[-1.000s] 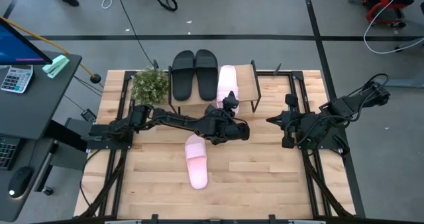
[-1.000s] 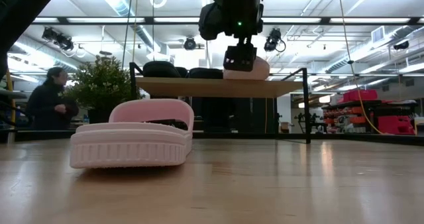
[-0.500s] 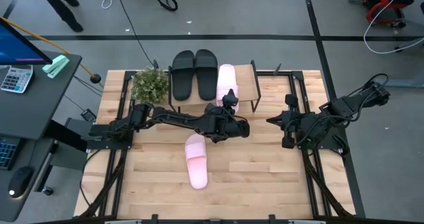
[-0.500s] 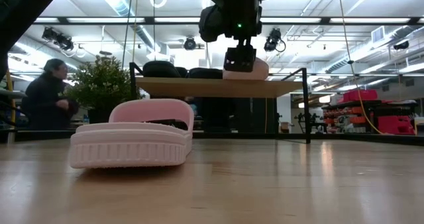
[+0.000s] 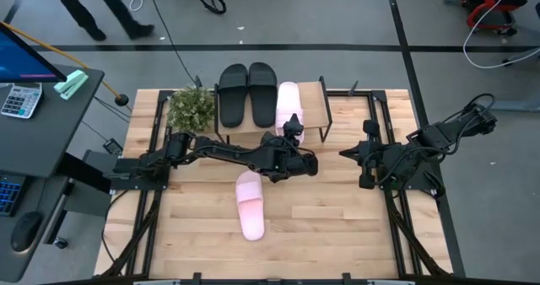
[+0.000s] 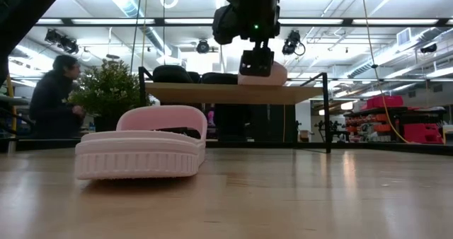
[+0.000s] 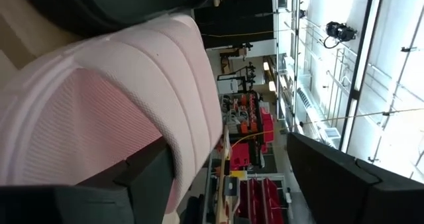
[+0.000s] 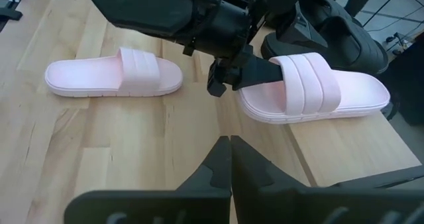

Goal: Pick and place slides into the shelf
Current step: Put the top pink slide on the shelf

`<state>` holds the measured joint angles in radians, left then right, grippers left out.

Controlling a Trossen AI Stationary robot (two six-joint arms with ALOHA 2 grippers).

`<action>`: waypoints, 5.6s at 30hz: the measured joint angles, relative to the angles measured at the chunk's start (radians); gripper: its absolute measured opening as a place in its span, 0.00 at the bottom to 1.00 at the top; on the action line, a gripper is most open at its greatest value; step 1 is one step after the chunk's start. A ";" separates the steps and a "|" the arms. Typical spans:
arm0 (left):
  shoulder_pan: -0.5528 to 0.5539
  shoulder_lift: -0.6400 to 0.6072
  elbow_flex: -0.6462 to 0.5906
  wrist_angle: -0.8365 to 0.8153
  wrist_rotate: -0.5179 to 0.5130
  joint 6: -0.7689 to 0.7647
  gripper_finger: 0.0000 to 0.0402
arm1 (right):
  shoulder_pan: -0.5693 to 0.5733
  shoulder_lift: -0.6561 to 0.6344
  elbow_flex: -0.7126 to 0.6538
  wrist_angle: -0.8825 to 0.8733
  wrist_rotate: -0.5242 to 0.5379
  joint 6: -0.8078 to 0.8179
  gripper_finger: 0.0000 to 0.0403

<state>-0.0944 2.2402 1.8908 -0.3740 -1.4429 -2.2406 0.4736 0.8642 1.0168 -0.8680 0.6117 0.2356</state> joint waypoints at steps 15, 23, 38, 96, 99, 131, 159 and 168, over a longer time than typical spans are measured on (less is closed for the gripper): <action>-0.004 0.000 0.000 0.018 -0.009 0.000 0.72 | 0.000 0.000 0.000 0.000 0.000 0.000 0.00; -0.012 0.000 0.000 0.018 -0.011 0.001 0.72 | 0.000 0.000 0.000 0.000 0.000 0.000 0.00; -0.003 -0.005 0.000 0.111 0.095 -0.005 0.72 | 0.000 0.000 0.000 0.000 0.000 0.000 0.00; 0.052 -0.116 0.000 -0.242 0.265 -0.015 0.56 | 0.000 0.000 0.000 0.008 0.001 0.027 0.00; 0.060 -0.115 0.000 -0.244 0.268 -0.015 0.56 | 0.000 0.000 0.000 0.008 0.001 0.027 0.00; 0.059 -0.114 0.000 -0.221 0.344 0.035 0.68 | 0.000 0.000 0.000 0.008 0.001 0.028 0.00; 0.081 -0.114 0.000 -0.213 0.473 -0.053 0.51 | 0.000 0.000 0.000 0.008 0.000 0.035 0.00; 0.093 -0.113 0.000 -0.213 0.473 -0.018 0.41 | 0.000 0.000 0.000 0.008 -0.004 0.035 0.00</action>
<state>-0.0017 2.1268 1.8912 -0.5873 -0.9704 -2.2589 0.4740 0.8646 1.0168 -0.8604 0.6079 0.2707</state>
